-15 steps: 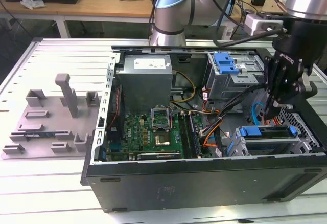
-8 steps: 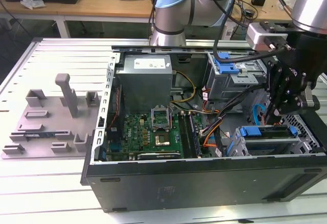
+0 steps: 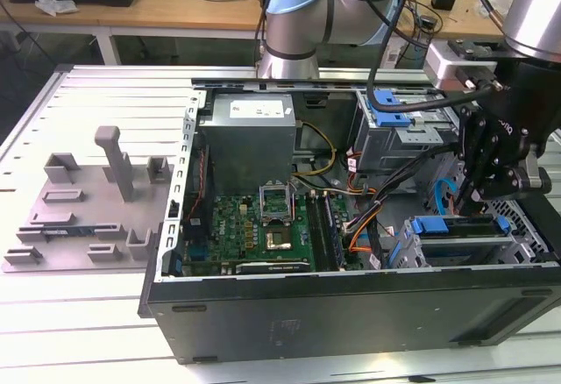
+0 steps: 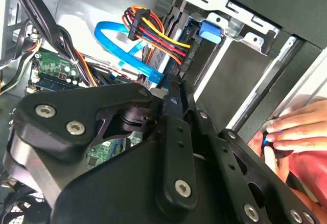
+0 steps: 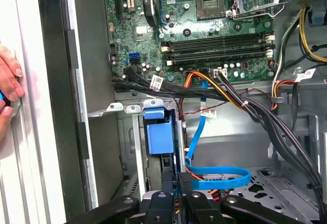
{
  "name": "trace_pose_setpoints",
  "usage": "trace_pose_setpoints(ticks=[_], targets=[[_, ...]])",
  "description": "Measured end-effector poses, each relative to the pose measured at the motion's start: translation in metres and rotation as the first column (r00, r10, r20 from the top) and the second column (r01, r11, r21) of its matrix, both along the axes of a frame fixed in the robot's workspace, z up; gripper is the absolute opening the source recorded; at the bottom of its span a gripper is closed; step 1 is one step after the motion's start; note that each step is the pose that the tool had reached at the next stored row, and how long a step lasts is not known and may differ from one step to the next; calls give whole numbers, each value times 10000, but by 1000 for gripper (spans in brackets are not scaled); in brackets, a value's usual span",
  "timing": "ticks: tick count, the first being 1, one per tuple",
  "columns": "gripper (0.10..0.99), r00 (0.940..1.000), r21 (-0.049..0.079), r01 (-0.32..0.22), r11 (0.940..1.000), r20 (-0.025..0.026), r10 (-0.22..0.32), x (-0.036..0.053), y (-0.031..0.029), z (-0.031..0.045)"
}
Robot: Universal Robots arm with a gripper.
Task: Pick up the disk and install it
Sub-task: 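Insert the second disk wire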
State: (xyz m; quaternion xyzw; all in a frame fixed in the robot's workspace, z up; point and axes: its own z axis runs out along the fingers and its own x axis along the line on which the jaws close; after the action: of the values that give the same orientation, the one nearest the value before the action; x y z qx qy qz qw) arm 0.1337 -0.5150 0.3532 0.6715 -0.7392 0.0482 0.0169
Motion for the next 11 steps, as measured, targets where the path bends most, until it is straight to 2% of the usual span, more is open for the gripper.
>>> trace_pose_setpoints(ticks=[11], targets=[[161, 10000, 3, -39, 10000, 0, 39, 0, -10, -4]])
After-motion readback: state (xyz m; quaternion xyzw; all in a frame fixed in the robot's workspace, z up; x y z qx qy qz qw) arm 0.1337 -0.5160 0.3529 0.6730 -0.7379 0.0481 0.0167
